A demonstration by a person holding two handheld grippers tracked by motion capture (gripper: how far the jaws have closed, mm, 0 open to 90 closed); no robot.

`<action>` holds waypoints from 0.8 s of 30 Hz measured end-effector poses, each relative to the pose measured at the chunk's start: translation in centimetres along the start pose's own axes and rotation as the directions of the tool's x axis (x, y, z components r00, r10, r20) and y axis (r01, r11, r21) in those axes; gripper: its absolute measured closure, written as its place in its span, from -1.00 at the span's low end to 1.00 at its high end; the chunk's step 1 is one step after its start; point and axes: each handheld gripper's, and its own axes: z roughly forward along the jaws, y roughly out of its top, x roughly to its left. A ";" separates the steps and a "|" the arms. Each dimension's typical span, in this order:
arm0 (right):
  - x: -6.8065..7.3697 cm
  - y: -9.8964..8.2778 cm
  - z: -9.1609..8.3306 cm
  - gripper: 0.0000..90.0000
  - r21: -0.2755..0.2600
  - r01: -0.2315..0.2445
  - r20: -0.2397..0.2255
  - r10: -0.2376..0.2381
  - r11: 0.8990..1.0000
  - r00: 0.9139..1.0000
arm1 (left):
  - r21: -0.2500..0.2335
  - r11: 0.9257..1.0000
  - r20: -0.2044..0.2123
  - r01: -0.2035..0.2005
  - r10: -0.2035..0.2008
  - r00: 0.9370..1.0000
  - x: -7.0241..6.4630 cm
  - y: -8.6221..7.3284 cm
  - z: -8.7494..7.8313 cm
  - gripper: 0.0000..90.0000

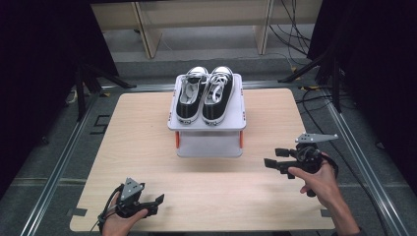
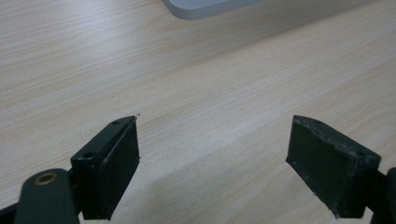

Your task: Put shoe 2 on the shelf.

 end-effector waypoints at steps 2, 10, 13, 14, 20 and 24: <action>0.1 -0.7 0.0 -0.42 -0.020 0.008 0.003 -0.008 1.000 1.000 | -0.014 1.000 0.013 0.007 -0.006 1.000 -0.1 0.0 0.0 -0.64; 0.6 -4.2 1.3 -0.46 0.074 0.086 0.055 -0.090 0.994 0.994 | -0.002 1.000 0.013 0.007 -0.007 1.000 -0.2 -0.1 0.0 -0.64; 0.9 -5.4 1.7 -0.44 0.098 0.073 0.046 -0.078 0.993 0.996 | -0.003 1.000 0.012 0.014 -0.014 1.000 -0.2 -0.1 0.0 -0.64; 1.0 -5.6 1.7 -0.46 0.107 0.071 0.062 -0.078 0.992 0.995 | 0.012 1.000 0.007 -0.015 0.015 1.000 0.0 -0.1 0.0 -0.64; 1.3 -7.5 2.1 -0.44 0.143 0.092 0.085 -0.105 0.985 0.991 | 0.006 1.000 0.013 0.008 -0.008 1.000 -0.3 -0.1 0.0 -0.64; 2.0 -8.4 2.0 -0.45 0.195 0.123 0.099 -0.145 0.973 0.984 | 0.009 1.000 0.018 0.008 -0.008 1.000 -0.3 -0.1 0.0 -0.64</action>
